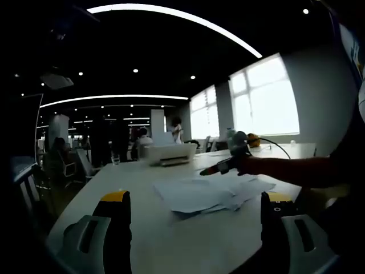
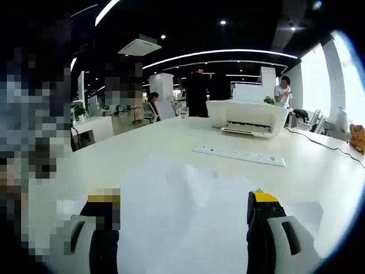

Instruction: Organize the stack of printing papers by aligning and flattening the scattered papers on the table

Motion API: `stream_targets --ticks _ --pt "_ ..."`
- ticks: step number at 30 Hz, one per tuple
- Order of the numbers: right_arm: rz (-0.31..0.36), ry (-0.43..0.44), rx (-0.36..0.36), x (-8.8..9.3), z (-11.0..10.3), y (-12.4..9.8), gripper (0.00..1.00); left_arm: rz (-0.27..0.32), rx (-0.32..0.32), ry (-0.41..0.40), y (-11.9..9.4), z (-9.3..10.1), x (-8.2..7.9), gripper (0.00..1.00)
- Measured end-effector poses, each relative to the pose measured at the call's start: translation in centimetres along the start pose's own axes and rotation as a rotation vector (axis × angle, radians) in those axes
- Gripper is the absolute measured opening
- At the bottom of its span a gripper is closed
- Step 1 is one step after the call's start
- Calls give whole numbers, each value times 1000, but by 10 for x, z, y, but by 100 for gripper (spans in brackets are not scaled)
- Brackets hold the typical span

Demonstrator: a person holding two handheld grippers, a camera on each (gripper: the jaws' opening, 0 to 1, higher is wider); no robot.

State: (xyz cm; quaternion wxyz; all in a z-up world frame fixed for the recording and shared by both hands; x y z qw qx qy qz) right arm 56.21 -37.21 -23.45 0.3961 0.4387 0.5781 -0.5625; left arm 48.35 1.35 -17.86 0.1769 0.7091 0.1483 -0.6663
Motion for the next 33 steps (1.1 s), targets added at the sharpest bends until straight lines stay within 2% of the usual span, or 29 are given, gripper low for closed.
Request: stream_targets --ticks 7,9,12,13,16,24,26,27,33 --pt "-3 -4 9 -1 4 13 88 -2 -2 -9 4 -2 5 97" --pt "-23 -9 10 0 7 14 88 -2 -3 -14 4 -3 7 97" --pt "-10 31 10 -3 14 16 88 -20 -6 0 6 -3 10 97" --pt "-13 39 10 -5 22 23 88 -20 -9 4 5 -3 11 97" --pt "-14 37 19 -7 26 29 88 -14 -10 -3 6 -4 11 97" --pt "-17 32 26 -6 24 43 88 -5 -11 -9 7 -8 11 97" --pt "-22 32 23 -5 25 53 88 0 -12 -11 7 -9 11 97" --pt "-27 29 26 -6 19 51 88 2 -13 -13 7 -10 12 97" --pt "-50 -15 10 5 13 62 86 -14 -15 -25 9 -14 20 97"
Point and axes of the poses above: the point that each gripper's makers call its tool centre point, and the gripper's own axes: y roughly forward along the fingers, z roughly to its right, x roughly out of its underside, the point moved 6 cm from there along -y, roughly backward along the fingers, and after that the axes turned 2 degrees about z, right-handed, at the moved point
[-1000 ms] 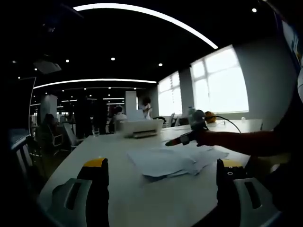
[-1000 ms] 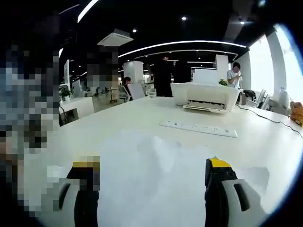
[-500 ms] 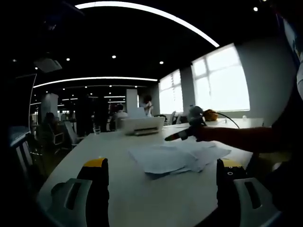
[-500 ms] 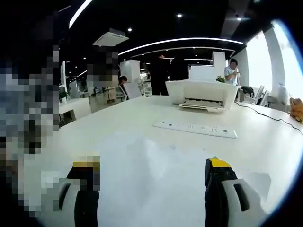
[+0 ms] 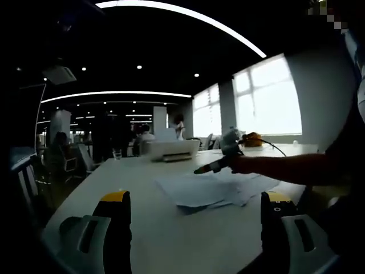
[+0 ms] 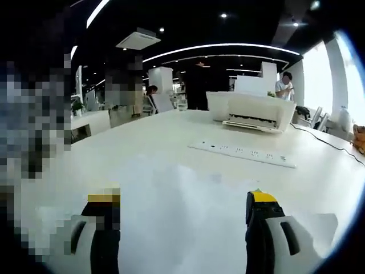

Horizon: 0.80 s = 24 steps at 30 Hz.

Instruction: Organize the stack of printing papers by aligning and flattening the scattered papers on the table

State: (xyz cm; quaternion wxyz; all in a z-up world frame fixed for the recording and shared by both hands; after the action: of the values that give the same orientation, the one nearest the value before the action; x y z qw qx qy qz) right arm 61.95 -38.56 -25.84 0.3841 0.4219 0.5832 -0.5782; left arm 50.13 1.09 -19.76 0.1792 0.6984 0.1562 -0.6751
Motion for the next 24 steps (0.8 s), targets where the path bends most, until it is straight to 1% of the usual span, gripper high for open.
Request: stream_targets --ticks 3,7,9,11,13,16,18,21,23,24 --pt "-4 -5 4 5 6 12 86 -1 -1 -2 1 0 0 97" --pt "-1 0 9 2 13 21 83 -2 -3 5 2 0 0 97" --pt "-2 -23 -6 0 14 26 80 -3 -7 2 2 -1 1 97" --pt "-18 -55 7 1 17 29 79 -7 -9 1 2 -1 3 97" --pt "-22 -76 -9 2 16 32 76 -13 -10 -1 3 -2 5 97" --pt "-29 -85 -19 3 15 36 75 -17 -10 -2 4 -3 6 97" --pt "-28 -94 -21 4 9 36 73 -21 -10 0 4 -5 6 97" --pt "-24 -75 -47 4 5 37 67 -19 -14 -6 4 -8 6 97" --pt "-27 -73 -50 4 2 39 67 -18 -15 -8 4 -9 6 97" --pt "-21 -66 -46 2 4 41 67 -18 -15 -8 5 -10 6 97"
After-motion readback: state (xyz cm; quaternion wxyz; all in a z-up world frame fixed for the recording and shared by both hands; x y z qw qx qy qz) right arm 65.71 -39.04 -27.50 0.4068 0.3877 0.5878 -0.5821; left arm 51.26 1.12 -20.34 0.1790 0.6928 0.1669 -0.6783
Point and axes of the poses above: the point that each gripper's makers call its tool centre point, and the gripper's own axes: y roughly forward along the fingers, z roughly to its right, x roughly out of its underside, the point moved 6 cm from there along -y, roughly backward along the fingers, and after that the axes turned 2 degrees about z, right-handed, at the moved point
